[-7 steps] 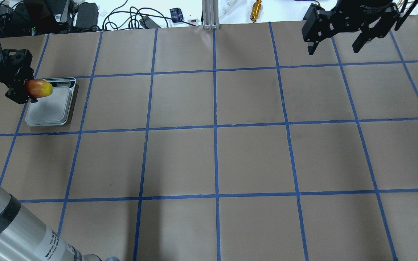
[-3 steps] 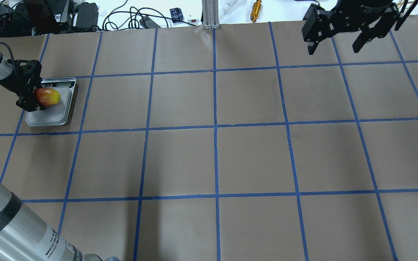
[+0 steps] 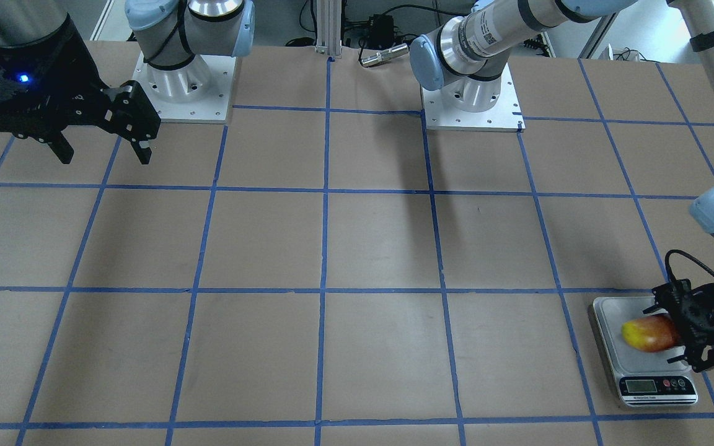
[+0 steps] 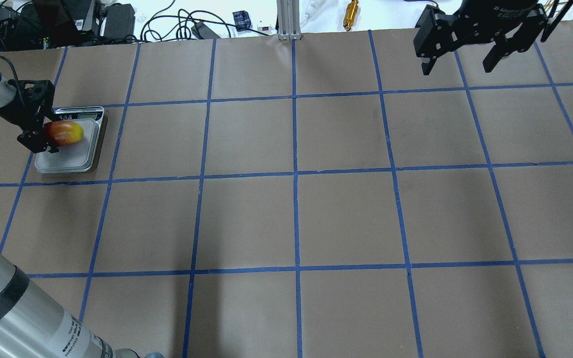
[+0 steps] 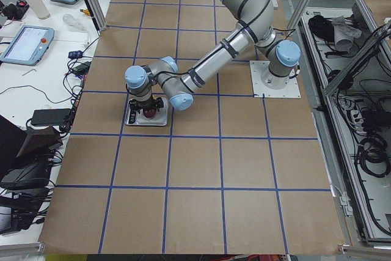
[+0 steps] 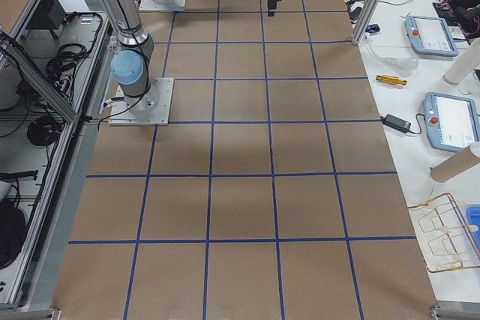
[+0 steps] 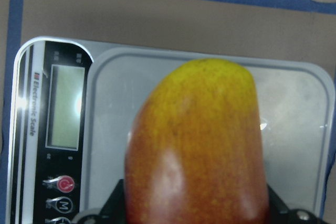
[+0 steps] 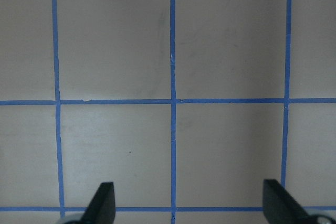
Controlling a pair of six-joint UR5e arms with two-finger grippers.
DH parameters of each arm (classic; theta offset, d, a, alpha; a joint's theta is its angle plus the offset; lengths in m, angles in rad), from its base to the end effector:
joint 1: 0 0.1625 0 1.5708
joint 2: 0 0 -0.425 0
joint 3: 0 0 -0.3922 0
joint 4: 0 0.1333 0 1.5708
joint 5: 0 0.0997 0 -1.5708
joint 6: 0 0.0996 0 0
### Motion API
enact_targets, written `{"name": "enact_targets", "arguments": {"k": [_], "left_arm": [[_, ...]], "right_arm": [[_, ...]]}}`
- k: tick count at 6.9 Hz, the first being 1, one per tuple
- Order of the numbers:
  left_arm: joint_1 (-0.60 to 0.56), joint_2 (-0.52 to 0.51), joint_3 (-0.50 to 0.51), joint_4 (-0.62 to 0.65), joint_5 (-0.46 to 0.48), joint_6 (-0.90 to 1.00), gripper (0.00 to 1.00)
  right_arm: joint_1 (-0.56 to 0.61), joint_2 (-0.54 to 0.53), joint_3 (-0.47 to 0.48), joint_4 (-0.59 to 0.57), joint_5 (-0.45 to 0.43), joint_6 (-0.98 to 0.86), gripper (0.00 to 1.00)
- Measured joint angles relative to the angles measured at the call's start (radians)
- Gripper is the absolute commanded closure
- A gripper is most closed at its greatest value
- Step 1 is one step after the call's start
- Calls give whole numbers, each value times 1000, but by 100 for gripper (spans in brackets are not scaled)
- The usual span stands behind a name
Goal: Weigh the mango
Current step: 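Open the left gripper to release the mango on the scale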
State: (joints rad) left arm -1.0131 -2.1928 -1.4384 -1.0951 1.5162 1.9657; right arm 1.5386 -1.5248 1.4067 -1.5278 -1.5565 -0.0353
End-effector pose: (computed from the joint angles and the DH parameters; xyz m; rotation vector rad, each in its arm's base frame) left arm 0.2485 -0.6606 0.2226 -2.0131 -2.3717 0.0743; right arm 0.1180 -0.5200 0.5414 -0.0057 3.1276 -0.1182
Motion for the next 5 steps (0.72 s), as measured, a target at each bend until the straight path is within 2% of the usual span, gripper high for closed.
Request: {"name": "enact_targets", "arguments": {"k": [2,5], "left_arm": [[-17,91,-3,-51,11,-77,0],[-25,325,-15,-319,12,-363,0]], "right_arm": [[0,0,0,0,1,0,0],[0,0,0,0,0,0,0]]}}
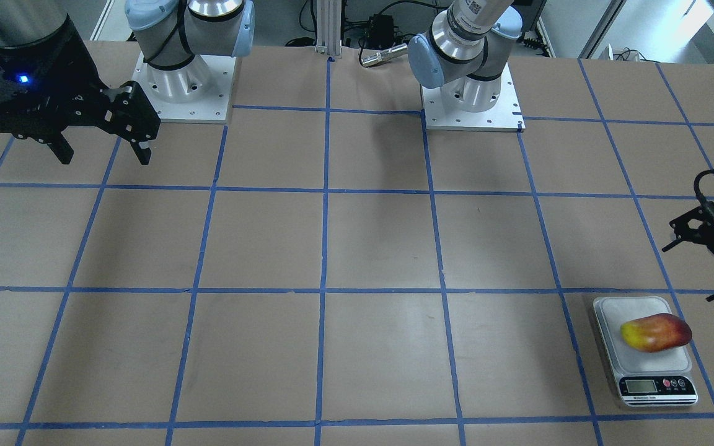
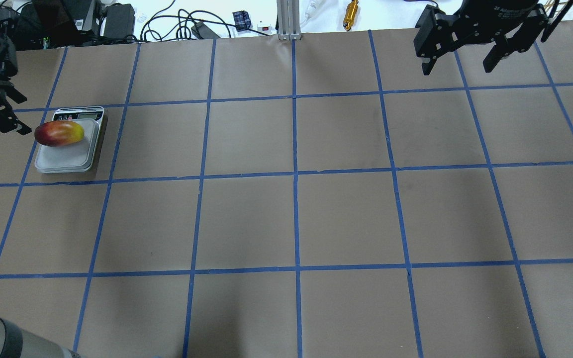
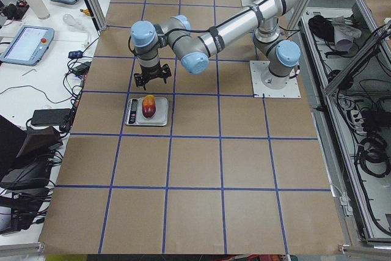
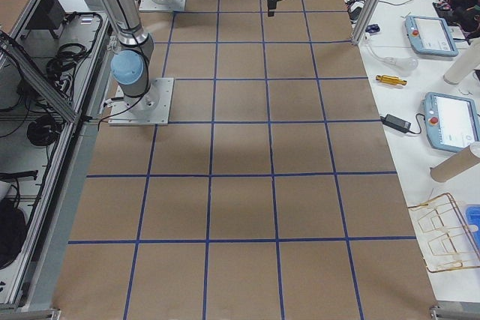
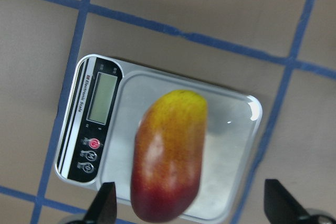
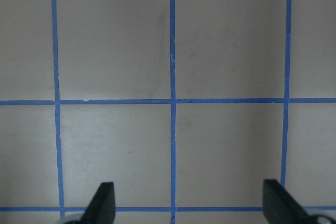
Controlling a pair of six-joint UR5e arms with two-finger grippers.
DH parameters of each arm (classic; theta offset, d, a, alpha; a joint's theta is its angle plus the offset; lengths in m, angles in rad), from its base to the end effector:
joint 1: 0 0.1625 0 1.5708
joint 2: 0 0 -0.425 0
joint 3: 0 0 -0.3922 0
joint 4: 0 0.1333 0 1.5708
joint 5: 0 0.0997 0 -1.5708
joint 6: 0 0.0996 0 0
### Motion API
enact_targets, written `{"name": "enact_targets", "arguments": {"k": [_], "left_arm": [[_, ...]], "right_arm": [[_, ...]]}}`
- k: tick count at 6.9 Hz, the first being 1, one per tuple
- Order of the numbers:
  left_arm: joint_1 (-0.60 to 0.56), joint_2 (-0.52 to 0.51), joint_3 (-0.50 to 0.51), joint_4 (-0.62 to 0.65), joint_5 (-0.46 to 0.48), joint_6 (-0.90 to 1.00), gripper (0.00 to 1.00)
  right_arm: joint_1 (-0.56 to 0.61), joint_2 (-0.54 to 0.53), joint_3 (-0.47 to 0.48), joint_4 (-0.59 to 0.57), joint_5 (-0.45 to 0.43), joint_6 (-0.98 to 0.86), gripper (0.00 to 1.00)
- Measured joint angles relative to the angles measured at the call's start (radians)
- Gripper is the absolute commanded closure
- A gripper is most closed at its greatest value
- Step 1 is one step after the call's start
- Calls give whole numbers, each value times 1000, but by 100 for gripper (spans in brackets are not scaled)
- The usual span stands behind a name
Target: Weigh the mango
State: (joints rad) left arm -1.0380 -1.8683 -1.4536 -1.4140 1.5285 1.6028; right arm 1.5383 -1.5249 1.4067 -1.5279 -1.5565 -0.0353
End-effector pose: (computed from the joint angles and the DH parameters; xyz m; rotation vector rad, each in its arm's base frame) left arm 0.1903 -0.5934 0.3967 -1.5800 -2.6675 0.0399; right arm 0.1179 -0.5200 0.5415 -0.0052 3.1276 -0.1185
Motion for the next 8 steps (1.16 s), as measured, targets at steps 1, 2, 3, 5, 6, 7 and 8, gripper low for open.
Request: {"name": "enact_targets", "arguments": {"k": [1,2,3,5,6,7,8], "left_arm": [[-1,79,-16,-77,-3,-105,0],[-2,157,-53,-115,-4,-189,0],[-3,233,-100,-131,-2,-271,0],[-55,343,-156,-161,-5,-565,0],[-126,363,-161,-171,-3,-747,0],[-216,362,-156,-170,-3,-958,0],[-309,352,-150,-166,-3,-1154,0]], "right_arm": [[0,0,0,0,0,0,0],[0,0,0,0,0,0,0],[0,0,0,0,0,0,0],[0,-1,0,0,0,0,0],[0,-1,0,0,0,0,0],[0,-1,0,-1,0,0,0],[0,0,0,0,1,0,0]]}}
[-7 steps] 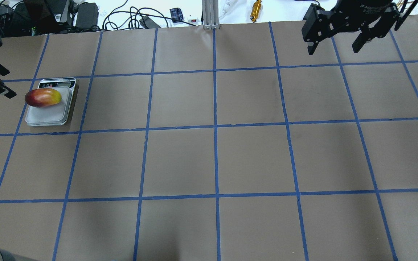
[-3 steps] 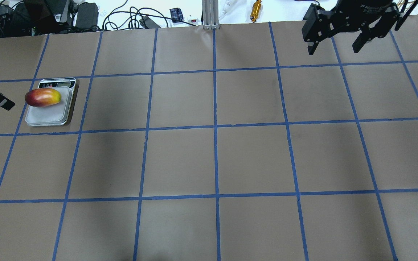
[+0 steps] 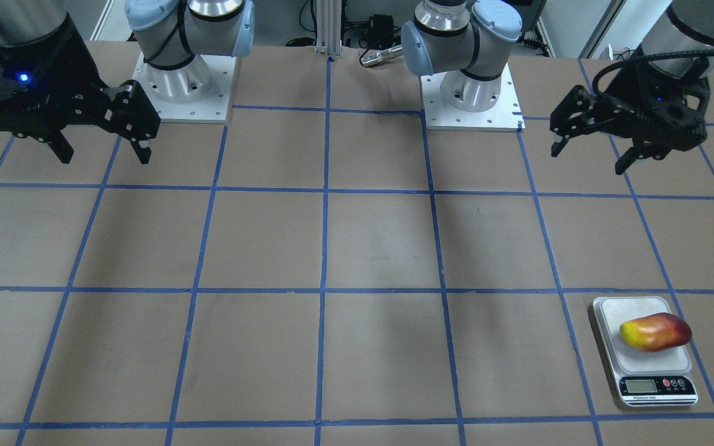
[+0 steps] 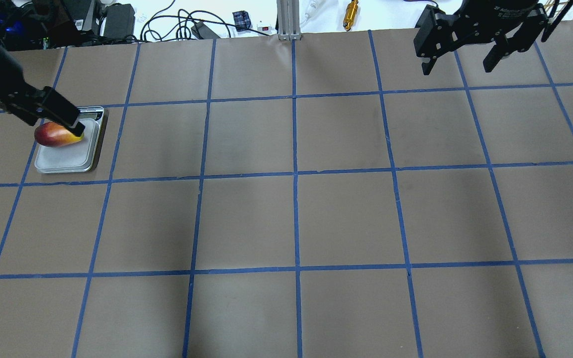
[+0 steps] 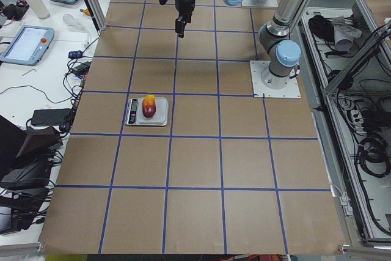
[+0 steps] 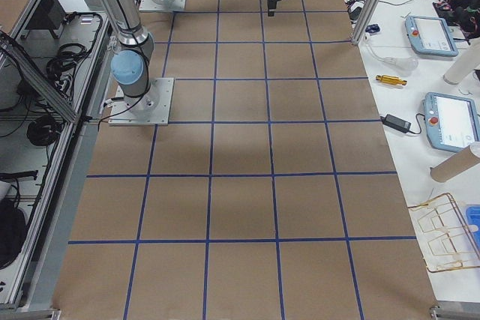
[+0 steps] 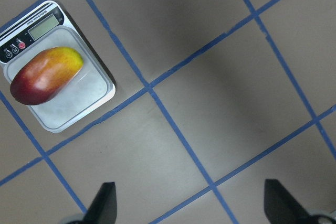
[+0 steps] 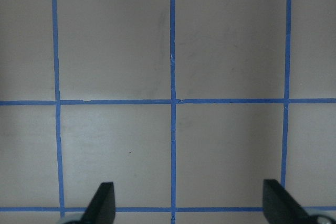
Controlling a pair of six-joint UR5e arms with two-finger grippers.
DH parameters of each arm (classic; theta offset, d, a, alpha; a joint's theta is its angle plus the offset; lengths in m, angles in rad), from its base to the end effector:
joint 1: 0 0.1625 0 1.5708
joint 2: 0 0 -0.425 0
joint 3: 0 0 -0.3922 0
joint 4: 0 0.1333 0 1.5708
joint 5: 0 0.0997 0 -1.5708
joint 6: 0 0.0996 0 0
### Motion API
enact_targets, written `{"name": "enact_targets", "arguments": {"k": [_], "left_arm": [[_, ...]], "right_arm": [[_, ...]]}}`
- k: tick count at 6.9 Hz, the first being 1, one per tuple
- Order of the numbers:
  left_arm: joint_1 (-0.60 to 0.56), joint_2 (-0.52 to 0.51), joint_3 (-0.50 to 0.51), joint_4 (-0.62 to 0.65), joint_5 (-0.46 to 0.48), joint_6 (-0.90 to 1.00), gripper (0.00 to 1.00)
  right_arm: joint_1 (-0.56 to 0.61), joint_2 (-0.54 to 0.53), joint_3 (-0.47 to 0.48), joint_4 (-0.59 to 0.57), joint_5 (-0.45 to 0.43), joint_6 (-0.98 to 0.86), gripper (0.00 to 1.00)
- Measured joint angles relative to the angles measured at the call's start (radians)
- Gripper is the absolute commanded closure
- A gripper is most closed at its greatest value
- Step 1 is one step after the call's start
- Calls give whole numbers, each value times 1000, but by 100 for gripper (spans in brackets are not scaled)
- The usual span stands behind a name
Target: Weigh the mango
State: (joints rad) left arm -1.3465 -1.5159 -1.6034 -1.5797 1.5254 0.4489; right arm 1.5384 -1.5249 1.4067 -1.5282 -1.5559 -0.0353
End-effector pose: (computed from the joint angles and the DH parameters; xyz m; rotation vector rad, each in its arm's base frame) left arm -0.0299 -0.4887 0.4974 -0.3482 -3.0833 0.0429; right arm 0.1180 -0.5200 0.5415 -0.0054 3.1270 -0.1190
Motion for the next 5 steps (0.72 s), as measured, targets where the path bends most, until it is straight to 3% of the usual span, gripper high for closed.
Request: {"name": "enact_targets", "arguments": {"k": [3,5], "left_arm": [[-203,-28,7,7,13,-403,0],[-233,-51,42,9,25,-461,0]], "right_arm": [[0,0,0,0,-1,0,0],[0,0,0,0,-1,0,0]]}}
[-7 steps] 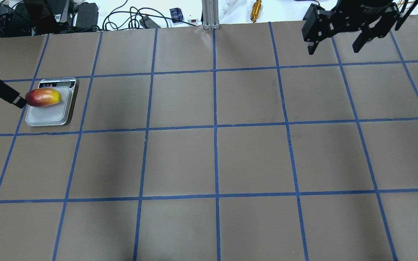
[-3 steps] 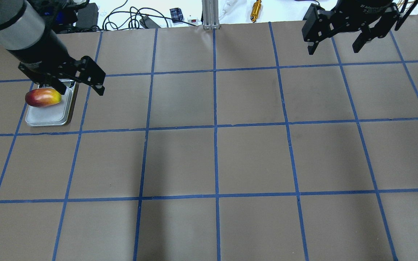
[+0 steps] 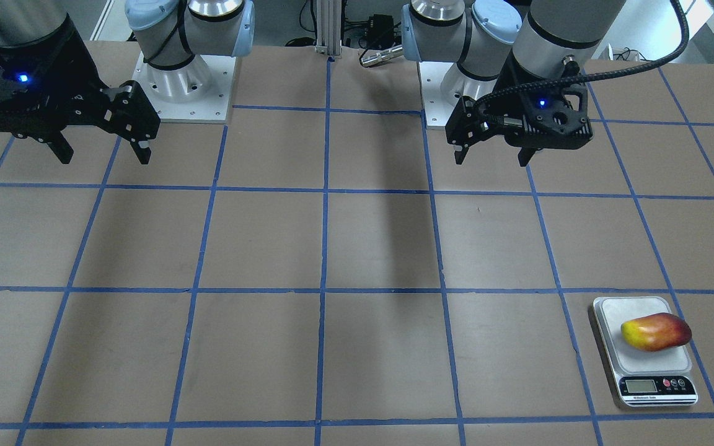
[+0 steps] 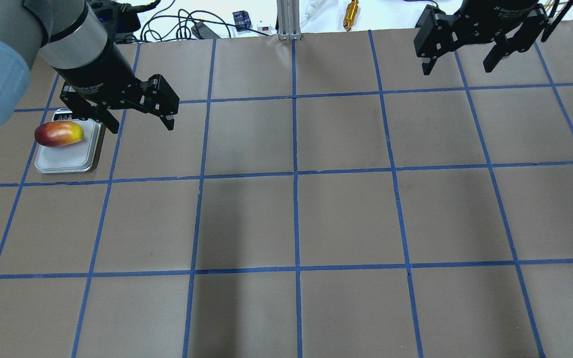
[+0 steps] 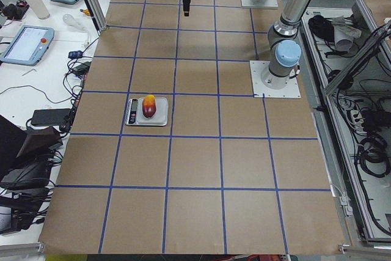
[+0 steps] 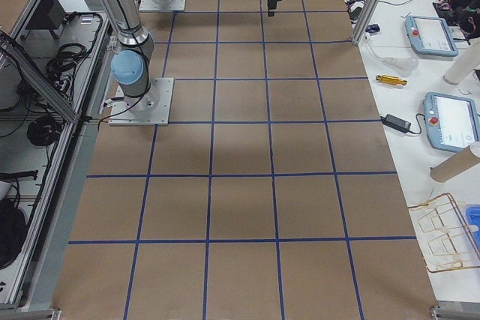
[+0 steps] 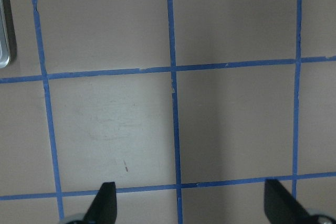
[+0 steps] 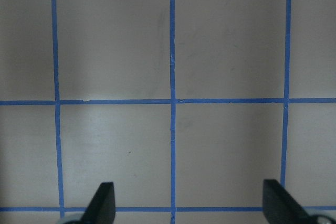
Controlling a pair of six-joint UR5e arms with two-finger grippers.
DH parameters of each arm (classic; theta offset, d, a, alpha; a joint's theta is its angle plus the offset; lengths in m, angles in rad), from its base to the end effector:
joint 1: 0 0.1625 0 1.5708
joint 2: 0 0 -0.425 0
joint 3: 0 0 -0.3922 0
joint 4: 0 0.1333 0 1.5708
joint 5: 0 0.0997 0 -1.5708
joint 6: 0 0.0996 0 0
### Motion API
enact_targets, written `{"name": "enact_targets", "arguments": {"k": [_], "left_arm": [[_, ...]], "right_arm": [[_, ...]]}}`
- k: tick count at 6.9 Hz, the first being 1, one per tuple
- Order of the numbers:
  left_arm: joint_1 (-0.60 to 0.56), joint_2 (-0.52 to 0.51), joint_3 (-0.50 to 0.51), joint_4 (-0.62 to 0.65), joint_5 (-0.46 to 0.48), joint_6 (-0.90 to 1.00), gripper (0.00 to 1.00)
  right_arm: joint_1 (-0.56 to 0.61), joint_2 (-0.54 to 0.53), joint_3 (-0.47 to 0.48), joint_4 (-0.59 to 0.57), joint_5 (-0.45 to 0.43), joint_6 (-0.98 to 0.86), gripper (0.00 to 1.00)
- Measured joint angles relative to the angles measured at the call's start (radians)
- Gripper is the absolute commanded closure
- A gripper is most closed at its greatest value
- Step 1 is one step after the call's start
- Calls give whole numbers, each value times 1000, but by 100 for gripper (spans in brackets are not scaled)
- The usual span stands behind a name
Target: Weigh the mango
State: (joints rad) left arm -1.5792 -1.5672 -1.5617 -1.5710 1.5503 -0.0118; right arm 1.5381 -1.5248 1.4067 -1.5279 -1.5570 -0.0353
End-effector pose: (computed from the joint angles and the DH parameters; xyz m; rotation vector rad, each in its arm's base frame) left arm -0.1395 -0.4904 0.4941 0.0051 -3.1209 0.0192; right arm 0.1177 -0.5200 0.5414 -0.0049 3.1281 -0.1183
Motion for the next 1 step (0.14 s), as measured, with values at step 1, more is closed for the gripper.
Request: {"name": "enact_targets", "arguments": {"k": [1], "left_arm": [[-2,-18,29,-2,4,-3,0]], "right_arm": [[0,0,0,0,0,0,0]]}}
